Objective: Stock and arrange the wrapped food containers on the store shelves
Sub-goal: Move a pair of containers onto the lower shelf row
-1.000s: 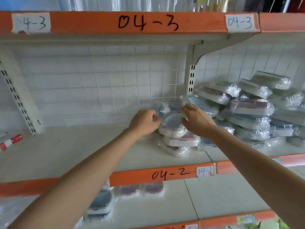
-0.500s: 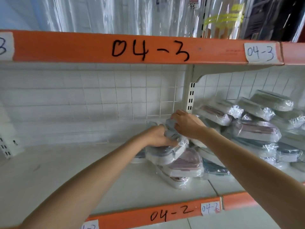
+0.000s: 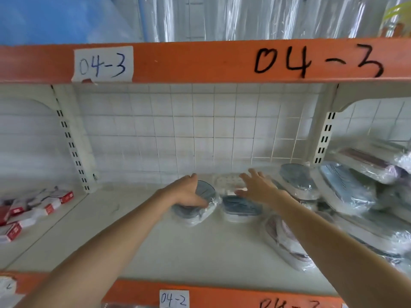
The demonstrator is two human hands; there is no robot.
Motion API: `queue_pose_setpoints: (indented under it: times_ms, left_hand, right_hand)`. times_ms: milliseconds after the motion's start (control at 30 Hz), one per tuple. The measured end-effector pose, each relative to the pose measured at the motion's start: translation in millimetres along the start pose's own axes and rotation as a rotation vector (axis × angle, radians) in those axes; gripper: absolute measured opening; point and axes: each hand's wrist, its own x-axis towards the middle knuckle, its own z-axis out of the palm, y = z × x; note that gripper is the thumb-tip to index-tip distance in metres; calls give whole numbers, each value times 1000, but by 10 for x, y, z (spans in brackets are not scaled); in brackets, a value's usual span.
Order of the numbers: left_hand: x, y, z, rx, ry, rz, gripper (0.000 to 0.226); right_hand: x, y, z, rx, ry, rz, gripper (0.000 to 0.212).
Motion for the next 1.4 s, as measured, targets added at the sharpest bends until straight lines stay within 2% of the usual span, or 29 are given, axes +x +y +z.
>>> queue_pose_setpoints:
  times_ms: [167, 267, 367, 467, 533, 567, 633, 733, 800, 867, 933, 1033, 1133, 1200, 1300, 1400]
  left_hand:
    - [-41, -311, 120, 89, 36, -12, 74]
    - [-73, -529, 264, 83, 0, -45, 79]
    - [-132, -767, 392, -9, 7, -143, 77]
    - [-209, -1017, 395, -166, 25, -269, 69]
    - [-278, -1178, 366, -195, 49, -322, 63]
    - [-317, -1253, 351, -181, 63, -334, 61]
    - [-420, -1376, 315, -157, 66, -372, 65]
    - [-607, -1525, 266, -165, 45, -425, 75]
    - [-713, -1591, 252, -144, 31, -416, 78]
    - [-802, -1607, 254, -122, 21, -390, 81]
    - [-844, -1618, 281, -115, 14, -362, 84]
    - [-863, -1603, 297, -46, 23, -355, 88]
    - [-859, -1573, 278, -2, 15, -377, 90]
    - [-860, -1528, 276, -17, 17, -390, 92]
    - [-870, -1503, 301, -82, 37, -412, 95]
    - [-926, -1494, 347, -112, 63, -438, 97]
  right_hand:
    - [29, -124, 160, -27, 10, -123, 67]
    - [38, -213, 209, -145, 163, -84, 43]
    - [49, -362, 182, -227, 237, -94, 33]
    - [24, -577, 78, -113, 282, -219, 29]
    - [-17, -779, -39, 63, 280, -263, 25]
    - [-38, -894, -106, 207, 234, -257, 22]
    - [-42, -1095, -185, 506, -2, -269, 17]
    - [-77, -1315, -133, 623, -421, -307, 22]
    - [-92, -1385, -19, 676, -515, -257, 33]
    - [-56, -1443, 72, 599, -471, -169, 34]
    - [-15, -1490, 100, 417, -313, -149, 35]
    - [-50, -1549, 109, 222, -262, -292, 43]
    - [-163, -1626, 220, 55, -329, -369, 73]
    - [-256, -1670, 371, -92, -285, -390, 90]
    - [-354, -1719, 549, -131, -113, -392, 82]
    - [-333, -1714, 653, -101, -117, -374, 79]
